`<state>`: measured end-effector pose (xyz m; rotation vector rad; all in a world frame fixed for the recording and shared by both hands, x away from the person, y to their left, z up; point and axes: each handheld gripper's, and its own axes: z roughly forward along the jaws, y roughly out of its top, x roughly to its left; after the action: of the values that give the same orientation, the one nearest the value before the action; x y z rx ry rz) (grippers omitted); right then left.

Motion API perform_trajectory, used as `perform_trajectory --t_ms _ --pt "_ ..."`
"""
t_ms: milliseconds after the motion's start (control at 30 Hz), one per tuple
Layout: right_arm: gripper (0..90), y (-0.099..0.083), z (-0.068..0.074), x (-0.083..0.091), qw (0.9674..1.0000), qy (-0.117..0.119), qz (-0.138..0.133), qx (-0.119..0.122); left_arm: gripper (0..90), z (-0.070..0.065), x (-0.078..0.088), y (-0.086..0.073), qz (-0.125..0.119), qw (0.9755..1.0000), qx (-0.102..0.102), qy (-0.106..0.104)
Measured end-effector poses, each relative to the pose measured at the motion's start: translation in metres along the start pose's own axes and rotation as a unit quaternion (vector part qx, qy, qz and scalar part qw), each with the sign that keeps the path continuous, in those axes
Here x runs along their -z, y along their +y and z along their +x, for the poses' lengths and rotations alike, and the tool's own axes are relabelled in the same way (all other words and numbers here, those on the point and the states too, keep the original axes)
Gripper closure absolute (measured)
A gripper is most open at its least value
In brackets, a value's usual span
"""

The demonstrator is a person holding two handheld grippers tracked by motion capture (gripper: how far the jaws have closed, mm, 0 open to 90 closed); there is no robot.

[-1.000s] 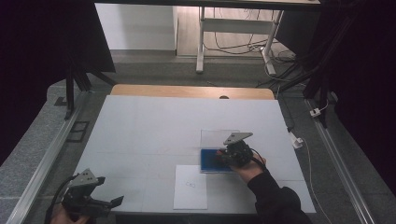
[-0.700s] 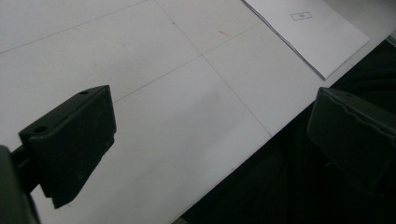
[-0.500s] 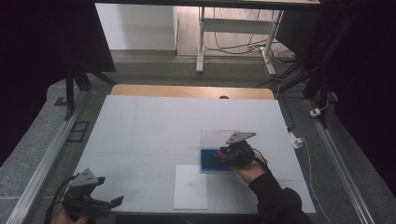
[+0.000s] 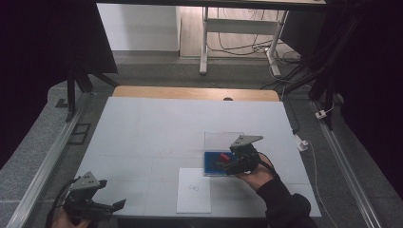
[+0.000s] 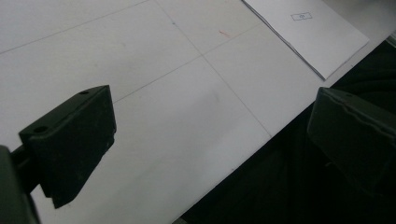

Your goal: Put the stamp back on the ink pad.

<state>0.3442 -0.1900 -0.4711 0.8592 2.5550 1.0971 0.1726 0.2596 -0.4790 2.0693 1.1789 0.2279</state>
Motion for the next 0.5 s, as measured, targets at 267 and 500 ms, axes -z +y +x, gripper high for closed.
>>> perform_trajectory --t_ms 267,500 --pt "4.4 -0.0015 0.0012 0.0029 0.9998 0.003 0.01 -0.015 1.6 -0.0002 -0.0002 0.0 -0.001 1.0 0.0 0.0" --pt "2.1 -0.0023 0.0062 0.0085 0.9998 0.013 -0.001 -0.016 1.7 0.0002 0.0003 -0.0004 -0.002 1.0 0.001 -0.001"
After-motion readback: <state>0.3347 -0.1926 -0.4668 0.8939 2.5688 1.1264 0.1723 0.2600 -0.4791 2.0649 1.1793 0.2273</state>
